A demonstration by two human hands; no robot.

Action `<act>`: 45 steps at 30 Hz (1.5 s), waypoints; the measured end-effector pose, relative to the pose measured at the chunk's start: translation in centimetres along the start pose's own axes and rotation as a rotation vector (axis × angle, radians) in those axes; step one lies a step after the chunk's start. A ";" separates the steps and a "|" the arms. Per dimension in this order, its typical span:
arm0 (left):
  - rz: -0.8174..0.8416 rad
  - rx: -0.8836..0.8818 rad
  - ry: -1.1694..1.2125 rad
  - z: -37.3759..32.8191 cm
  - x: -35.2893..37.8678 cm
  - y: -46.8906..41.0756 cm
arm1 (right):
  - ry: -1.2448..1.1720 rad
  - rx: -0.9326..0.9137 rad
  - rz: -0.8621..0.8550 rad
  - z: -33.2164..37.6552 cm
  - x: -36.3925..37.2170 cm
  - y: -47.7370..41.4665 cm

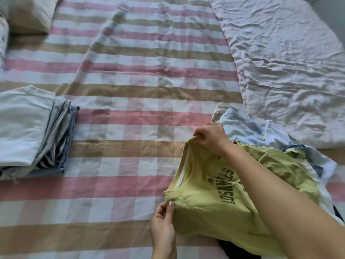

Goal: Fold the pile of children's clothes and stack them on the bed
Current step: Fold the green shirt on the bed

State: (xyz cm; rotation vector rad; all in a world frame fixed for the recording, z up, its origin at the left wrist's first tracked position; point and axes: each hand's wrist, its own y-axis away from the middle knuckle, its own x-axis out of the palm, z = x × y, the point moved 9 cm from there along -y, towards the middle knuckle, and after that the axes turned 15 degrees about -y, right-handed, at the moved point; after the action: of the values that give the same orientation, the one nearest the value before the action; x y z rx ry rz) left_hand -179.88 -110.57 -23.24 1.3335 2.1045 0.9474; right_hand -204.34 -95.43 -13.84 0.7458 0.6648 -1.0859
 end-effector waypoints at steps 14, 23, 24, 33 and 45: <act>-0.097 0.905 -0.347 -23.0 -12.4 19.2 | -0.290 -0.125 -0.614 16.2 -17.4 25.1; -0.255 1.180 -0.594 -28.5 -23.2 29.4 | -0.367 -0.222 -0.680 26.5 -15.8 32.4; -0.279 1.211 -0.616 -29.0 -24.1 30.5 | -0.356 -0.235 -0.694 27.5 -15.8 33.2; -0.296 1.405 -0.683 -31.9 -30.6 39.5 | -0.416 -0.387 -0.796 35.1 -17.6 41.0; -0.125 1.158 -0.914 -24.7 -28.4 25.7 | -0.359 -0.060 -0.473 25.7 -5.2 33.9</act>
State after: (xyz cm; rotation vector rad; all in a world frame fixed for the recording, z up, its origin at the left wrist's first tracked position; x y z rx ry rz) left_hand -170.28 -136.36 13.07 1.5834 1.8403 -0.9920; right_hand -171.35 -103.88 12.10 0.3287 0.5726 -1.5796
